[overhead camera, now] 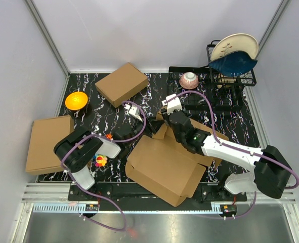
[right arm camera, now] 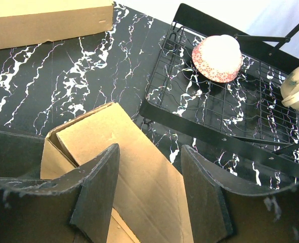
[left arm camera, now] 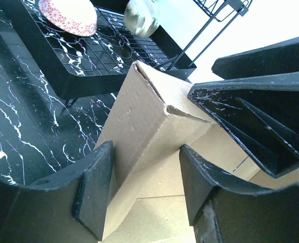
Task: Fold the paper box
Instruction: Fold the paper box at the center of the board.
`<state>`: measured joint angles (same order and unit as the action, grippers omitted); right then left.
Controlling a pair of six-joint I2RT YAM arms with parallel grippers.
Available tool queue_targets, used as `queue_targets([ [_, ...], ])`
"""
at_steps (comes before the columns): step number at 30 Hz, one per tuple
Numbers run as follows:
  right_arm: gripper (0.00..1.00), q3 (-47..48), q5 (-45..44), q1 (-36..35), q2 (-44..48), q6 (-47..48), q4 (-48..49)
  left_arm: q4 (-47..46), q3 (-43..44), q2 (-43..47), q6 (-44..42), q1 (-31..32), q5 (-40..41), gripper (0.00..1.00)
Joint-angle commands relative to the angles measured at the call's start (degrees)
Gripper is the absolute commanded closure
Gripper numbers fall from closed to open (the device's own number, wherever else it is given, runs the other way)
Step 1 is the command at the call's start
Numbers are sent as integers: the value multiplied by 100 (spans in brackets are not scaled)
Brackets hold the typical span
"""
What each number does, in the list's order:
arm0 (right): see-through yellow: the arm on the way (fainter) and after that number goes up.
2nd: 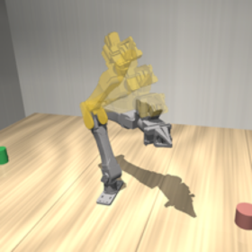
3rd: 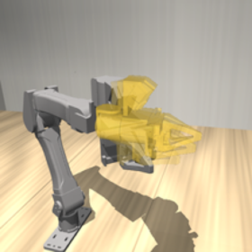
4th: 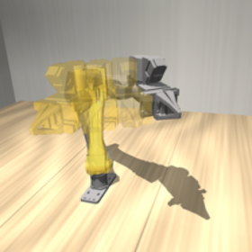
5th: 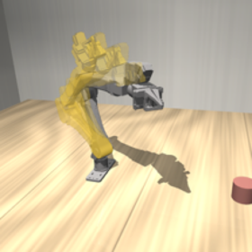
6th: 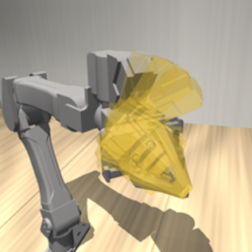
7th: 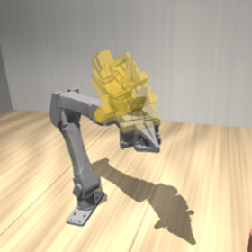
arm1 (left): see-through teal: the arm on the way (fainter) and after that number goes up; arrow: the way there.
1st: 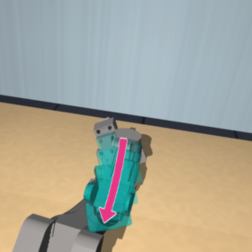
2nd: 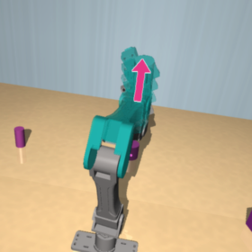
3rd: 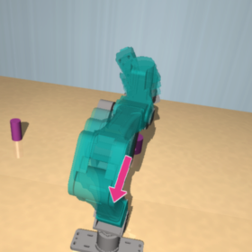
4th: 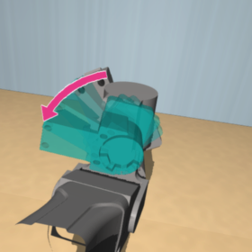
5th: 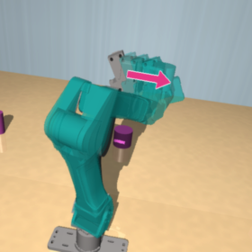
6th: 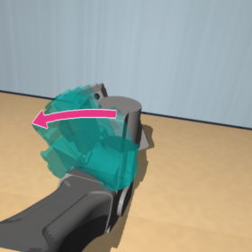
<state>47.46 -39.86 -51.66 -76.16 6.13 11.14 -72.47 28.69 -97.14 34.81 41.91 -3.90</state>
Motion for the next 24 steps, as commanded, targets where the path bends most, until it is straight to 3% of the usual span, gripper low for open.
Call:
queue_targets([
  [1, 41, -176, 461, -195, -224, -130, -683, -2307, 208, -112, 70, -113, 249, 48],
  [7, 41, -176, 461, -195, -224, -130, -674, -2307, 128, -77, -79, -104, 153, 59],
  [12, 40, -123, 426, -195, -171, -112, -762, -2307, -91, 46, -220, -113, -145, 41],
  [14, 40, -80, 435, -187, -154, -112, -832, -2307, -222, 38, -264, -104, -268, 39],
  [24, 40, 132, 514, -283, -39, -86, -1070, -2298, -583, -279, -360, -78, -788, 37],
])
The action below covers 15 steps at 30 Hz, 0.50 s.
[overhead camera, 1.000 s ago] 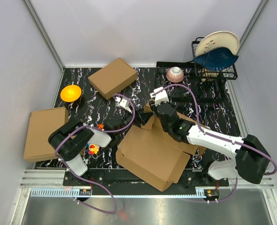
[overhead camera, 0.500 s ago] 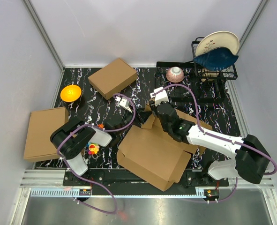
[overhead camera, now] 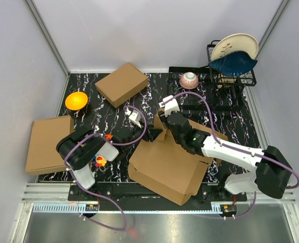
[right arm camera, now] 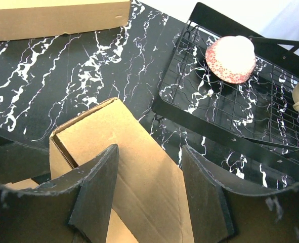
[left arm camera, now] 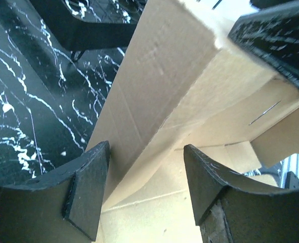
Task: Fold the paper box
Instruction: Fold the paper box at the center of the board.
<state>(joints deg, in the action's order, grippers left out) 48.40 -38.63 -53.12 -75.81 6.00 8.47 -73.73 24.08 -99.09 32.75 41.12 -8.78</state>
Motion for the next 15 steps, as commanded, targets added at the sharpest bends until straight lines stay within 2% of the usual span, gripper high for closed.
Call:
queue_targets([
  [1, 40, 38, 409, -154, -48, -73, -812, -2180, -131, -110, -242, 10, -300, 37],
  [4, 39, 117, 471, -163, 5, -99, -1145, -2171, -87, -207, -330, 36, -291, 38],
  [7, 39, 143, 471, -163, 119, -108, -1303, -2171, -8, -356, -418, 45, -283, 51],
  [8, 38, 169, 471, -172, 145, -90, -1356, -2171, 1, -383, -436, 54, -283, 59],
  [12, 37, 240, 418, -181, 338, -29, -1524, -2171, 1, -506, -515, 62, -265, 69],
  [15, 36, 275, 383, -181, 435, 59, -1585, -2171, -43, -559, -568, 80, -230, 71],
])
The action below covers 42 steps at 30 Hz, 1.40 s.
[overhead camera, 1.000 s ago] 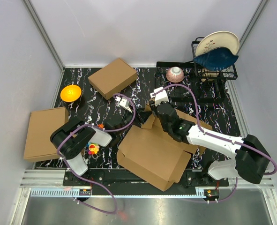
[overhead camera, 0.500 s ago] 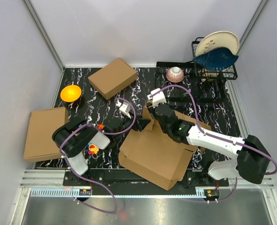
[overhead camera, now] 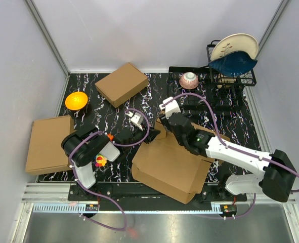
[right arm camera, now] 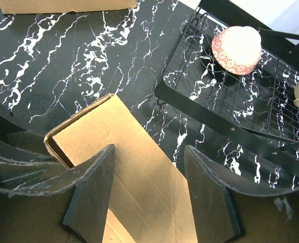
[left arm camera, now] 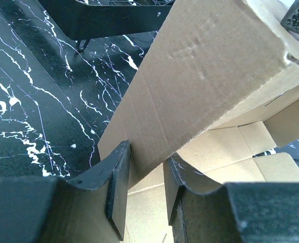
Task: Fold the paper box
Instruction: Fold the paper box at the center of the board.
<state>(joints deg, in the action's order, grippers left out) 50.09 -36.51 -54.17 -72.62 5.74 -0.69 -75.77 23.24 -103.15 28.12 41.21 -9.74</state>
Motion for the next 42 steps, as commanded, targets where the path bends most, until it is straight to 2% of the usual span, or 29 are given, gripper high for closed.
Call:
queue_targets([
  [1, 36, 115, 162, -76, 134, 112, -687, -1968, 31, -152, -131, 71, -134, 72],
  [7, 34, 265, 56, -67, 388, 331, -994, -1968, 13, -117, -166, 71, -142, 72],
  [14, 32, 713, 943, -111, 890, 577, -2048, -1968, 31, -117, -114, 71, -195, 68],
  [24, 34, 669, 953, -576, 952, 806, -2830, -1968, 31, -38, -131, 71, -186, 68],
  [29, 36, 643, 270, -796, 601, 1113, -2920, -1960, 40, -29, -123, 71, -213, 68],
  [36, 44, 406, -645, -814, 310, 1456, -2306, -1968, 13, 15, -114, 71, -221, 68],
  [42, 59, 265, -1147, -823, 161, 1676, -1847, -1968, 13, 41, -122, 71, -222, 68],
])
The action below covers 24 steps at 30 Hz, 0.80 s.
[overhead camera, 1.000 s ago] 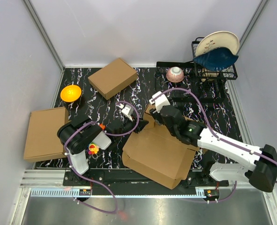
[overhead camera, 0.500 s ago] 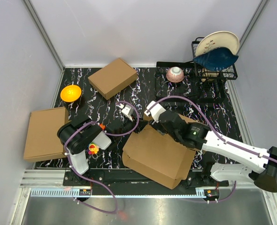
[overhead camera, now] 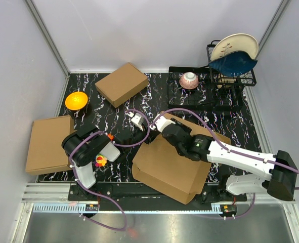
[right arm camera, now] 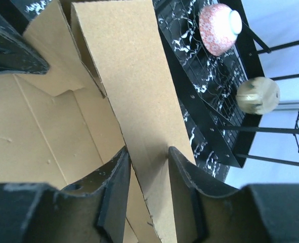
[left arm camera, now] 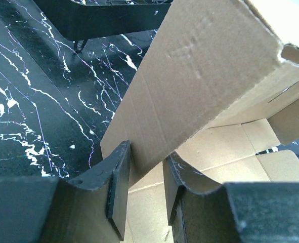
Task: Fold the paper box
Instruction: Fold the paper box at the center of the board.
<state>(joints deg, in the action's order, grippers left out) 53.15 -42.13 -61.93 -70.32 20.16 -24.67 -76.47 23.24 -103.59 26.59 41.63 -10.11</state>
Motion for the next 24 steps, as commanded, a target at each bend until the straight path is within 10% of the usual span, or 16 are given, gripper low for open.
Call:
queue_targets([
  [1, 62, -32, -568, -38, -86, 234, 577, -1898, 13, 93, 39, 30, -193, 68],
  [8, 80, -85, -463, -47, -25, 207, 603, -1898, -22, 322, 22, 30, -219, 51],
  [24, 81, -182, -243, -205, -165, 85, 480, -1573, 215, 761, -22, 30, -53, 39],
])
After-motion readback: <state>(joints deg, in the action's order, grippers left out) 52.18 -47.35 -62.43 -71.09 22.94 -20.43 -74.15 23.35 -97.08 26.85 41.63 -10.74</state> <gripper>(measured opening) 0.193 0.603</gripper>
